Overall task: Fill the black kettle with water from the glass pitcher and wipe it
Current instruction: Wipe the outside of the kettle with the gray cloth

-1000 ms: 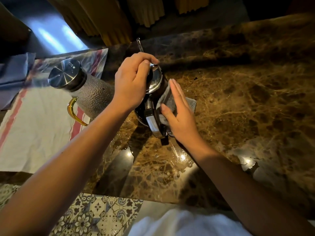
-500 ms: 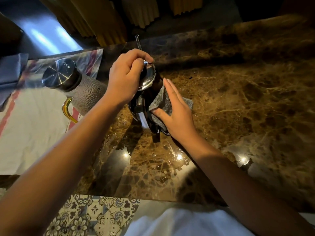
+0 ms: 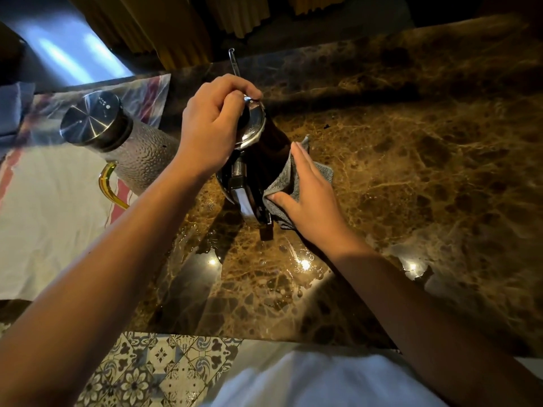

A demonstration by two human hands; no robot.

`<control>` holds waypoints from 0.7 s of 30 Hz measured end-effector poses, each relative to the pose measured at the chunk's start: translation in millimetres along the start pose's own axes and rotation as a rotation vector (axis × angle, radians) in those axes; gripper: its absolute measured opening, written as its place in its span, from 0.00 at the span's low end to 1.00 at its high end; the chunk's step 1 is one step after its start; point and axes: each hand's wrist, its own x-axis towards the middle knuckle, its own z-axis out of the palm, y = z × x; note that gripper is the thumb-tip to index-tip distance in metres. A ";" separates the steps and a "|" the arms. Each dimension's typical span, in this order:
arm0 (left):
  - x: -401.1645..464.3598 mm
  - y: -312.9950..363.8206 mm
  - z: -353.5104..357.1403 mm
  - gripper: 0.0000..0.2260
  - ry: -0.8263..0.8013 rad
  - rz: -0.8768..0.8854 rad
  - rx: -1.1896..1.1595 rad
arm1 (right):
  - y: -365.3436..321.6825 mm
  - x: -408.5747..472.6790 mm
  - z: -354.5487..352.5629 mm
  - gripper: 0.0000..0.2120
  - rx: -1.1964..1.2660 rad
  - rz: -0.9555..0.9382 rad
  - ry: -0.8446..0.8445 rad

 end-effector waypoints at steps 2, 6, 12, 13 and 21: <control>-0.2 -0.4 -0.9 0.15 0.009 0.006 0.002 | 5.0 -2.4 2.3 0.46 -0.015 0.016 -0.019; -1.1 -1.2 -1.1 0.15 0.015 -0.001 -0.007 | 23.1 -7.4 9.2 0.47 -0.205 0.034 0.034; -2.3 1.3 -0.8 0.15 0.023 -0.012 -0.016 | 24.0 -17.9 9.7 0.16 -0.187 0.034 0.196; -2.6 1.8 -0.8 0.15 0.023 -0.012 -0.017 | 20.2 -20.4 9.4 0.13 -0.107 0.015 0.215; -3.8 2.3 -0.9 0.15 0.027 -0.012 -0.021 | -28.2 -22.5 22.6 0.09 0.220 -0.171 0.356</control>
